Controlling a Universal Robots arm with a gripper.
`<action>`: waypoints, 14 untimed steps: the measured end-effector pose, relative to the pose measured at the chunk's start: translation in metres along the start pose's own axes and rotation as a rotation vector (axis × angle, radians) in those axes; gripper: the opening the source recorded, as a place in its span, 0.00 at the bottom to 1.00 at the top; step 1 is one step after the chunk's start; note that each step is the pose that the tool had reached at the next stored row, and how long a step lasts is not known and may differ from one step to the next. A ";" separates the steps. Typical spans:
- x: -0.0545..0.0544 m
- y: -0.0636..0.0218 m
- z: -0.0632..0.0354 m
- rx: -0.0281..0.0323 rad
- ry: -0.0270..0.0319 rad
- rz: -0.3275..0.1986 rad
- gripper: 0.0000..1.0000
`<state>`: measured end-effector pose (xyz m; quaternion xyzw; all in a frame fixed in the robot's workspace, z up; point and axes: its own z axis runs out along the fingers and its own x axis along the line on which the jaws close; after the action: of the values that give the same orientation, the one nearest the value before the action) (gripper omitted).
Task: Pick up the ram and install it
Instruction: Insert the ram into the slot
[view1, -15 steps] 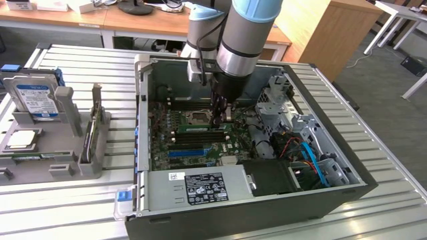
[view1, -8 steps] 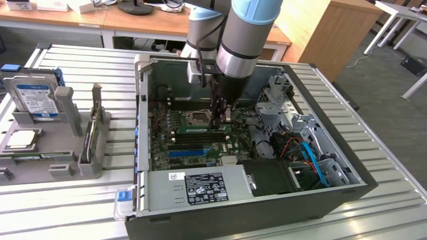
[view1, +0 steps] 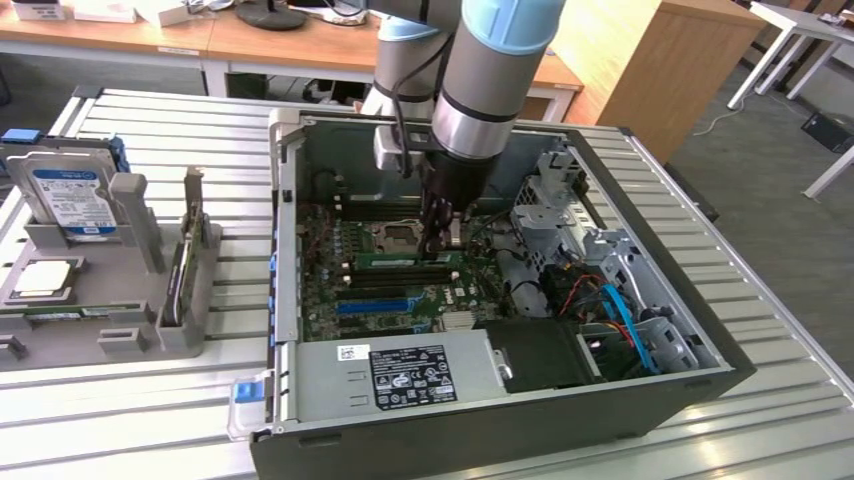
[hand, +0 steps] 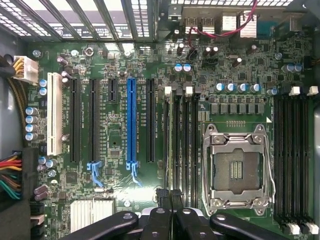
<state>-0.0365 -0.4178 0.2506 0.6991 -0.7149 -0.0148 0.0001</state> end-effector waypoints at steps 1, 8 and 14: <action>0.000 0.0000 0.0005 -0.0001 0.0001 0.000 0.12; 0.000 -0.0001 0.0036 -0.0001 0.0000 0.000 0.12; 0.000 -0.0001 0.0054 0.0000 0.0000 0.000 0.12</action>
<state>-0.0365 -0.4178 0.2452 0.6991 -0.7149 -0.0148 0.0001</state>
